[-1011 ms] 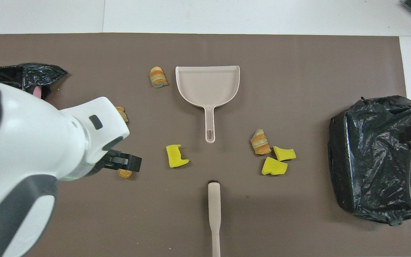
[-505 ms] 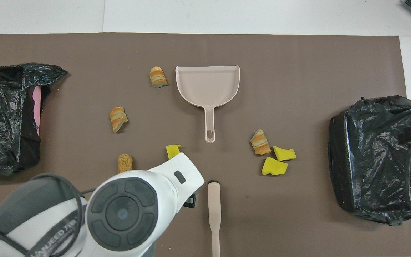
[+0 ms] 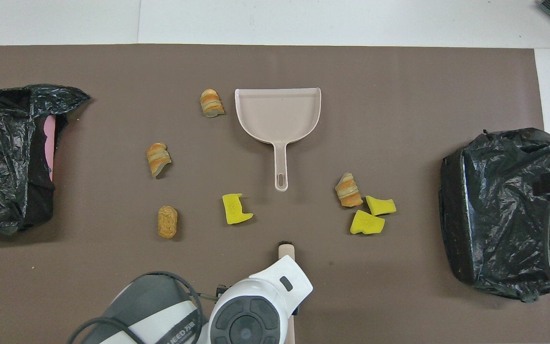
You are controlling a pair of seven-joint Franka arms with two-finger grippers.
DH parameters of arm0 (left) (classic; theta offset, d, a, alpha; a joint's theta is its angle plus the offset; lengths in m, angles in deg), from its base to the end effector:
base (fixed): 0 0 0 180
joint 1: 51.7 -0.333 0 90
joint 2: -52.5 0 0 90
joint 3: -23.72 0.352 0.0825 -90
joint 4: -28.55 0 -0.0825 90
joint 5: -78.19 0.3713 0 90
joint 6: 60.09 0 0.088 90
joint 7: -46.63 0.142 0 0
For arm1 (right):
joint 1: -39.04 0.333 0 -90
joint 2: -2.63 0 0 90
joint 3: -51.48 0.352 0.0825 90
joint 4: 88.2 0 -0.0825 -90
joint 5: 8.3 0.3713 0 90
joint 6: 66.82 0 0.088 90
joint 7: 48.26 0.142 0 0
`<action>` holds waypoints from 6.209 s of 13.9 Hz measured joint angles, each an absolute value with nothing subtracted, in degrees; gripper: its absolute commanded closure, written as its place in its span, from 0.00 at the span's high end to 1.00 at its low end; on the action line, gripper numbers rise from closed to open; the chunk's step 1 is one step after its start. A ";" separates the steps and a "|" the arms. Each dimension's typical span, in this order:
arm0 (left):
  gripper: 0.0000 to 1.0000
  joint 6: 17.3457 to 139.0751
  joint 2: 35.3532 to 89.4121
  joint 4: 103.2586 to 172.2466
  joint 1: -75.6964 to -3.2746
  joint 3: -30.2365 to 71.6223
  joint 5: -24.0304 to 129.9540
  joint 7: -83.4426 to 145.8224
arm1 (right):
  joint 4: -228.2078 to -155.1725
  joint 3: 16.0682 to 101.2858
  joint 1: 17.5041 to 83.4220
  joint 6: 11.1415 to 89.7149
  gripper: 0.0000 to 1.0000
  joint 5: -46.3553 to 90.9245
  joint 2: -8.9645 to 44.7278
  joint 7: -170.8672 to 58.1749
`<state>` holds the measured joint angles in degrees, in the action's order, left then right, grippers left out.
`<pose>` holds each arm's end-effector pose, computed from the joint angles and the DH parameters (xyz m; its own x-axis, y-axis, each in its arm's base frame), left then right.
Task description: Sweep and dump trash in bin
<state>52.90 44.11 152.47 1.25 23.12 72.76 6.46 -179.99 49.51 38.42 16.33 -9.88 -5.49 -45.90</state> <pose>0.2793 -0.3937 0.4623 0.9770 -0.1939 -0.0891 -0.1916 -0.9809 0.0345 0.4779 -0.0273 0.6733 0.9960 -0.0892 -0.0082 -0.0890 -0.9958 0.0229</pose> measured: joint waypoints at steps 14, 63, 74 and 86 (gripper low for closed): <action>1.00 68.38 53.25 161.20 14.27 22.83 72.35 -2.11 | -181.65 49.49 38.03 16.24 1.00 -9.88 -6.38 -46.29; 0.00 55.13 49.20 155.70 -40.97 25.40 79.33 41.81 | -176.06 52.73 69.88 55.30 0.78 -10.22 33.69 -12.04; 0.00 59.20 52.62 155.70 -40.99 25.42 79.33 41.81 | -175.22 52.29 67.49 49.79 0.00 -9.26 32.40 -29.63; 0.00 58.07 53.29 155.74 -32.89 23.52 79.32 41.96 | -205.70 52.07 57.33 52.92 0.00 -8.79 6.68 -95.57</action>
